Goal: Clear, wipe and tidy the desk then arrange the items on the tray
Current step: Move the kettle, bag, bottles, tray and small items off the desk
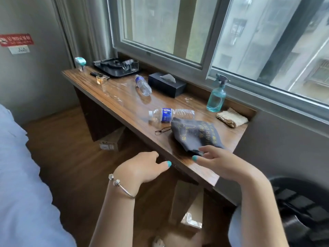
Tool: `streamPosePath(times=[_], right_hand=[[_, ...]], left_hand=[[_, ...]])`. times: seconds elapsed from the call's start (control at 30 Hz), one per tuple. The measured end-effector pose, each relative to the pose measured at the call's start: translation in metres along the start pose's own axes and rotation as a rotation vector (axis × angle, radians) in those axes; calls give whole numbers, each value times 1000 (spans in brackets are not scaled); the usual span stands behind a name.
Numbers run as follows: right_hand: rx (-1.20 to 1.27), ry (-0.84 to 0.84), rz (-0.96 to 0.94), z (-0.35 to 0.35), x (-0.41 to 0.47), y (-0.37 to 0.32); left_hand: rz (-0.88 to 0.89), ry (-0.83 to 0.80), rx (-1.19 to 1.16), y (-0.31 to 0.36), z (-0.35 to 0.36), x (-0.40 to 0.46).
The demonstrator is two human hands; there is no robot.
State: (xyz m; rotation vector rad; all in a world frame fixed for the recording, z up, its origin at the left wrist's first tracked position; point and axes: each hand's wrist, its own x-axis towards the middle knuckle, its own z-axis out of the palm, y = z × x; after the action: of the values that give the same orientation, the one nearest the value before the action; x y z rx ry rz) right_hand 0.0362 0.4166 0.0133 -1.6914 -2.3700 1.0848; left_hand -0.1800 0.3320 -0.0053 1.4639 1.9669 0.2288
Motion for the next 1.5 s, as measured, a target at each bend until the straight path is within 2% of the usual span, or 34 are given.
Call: streamPosePath(times=[0.13,0.3,0.5,0.67,0.73,0.9,0.97,1.23,1.33,1.5], right_hand=[[65,148,-8,-15,40,4],[125,332,87,-20,102,44],[371,334,105,-11,148,83],[569,338,169,-2,155,87],[582,311,207,-1,150,82],[499,243,283,16,131,70],[529,289,294,30,127,64],[705,687,299,68,85,35],[774,852,339,63,42,39],[749,937,491,65,-46,65]], left_hand=[[145,100,-100,-1,-24,45],[299,-9,-140,13,-12,122],[360,-67,-117,37,21,205],[393,144,-254,33,45,234],[439,194,-317,27,44,241],[601,136,-348,-4,37,251],[611,52,-428,-12,28,260],[793,-390,-560,6,12,283],[911,-495,-592,37,25,271],[1131,-705,-503,110,65,234]])
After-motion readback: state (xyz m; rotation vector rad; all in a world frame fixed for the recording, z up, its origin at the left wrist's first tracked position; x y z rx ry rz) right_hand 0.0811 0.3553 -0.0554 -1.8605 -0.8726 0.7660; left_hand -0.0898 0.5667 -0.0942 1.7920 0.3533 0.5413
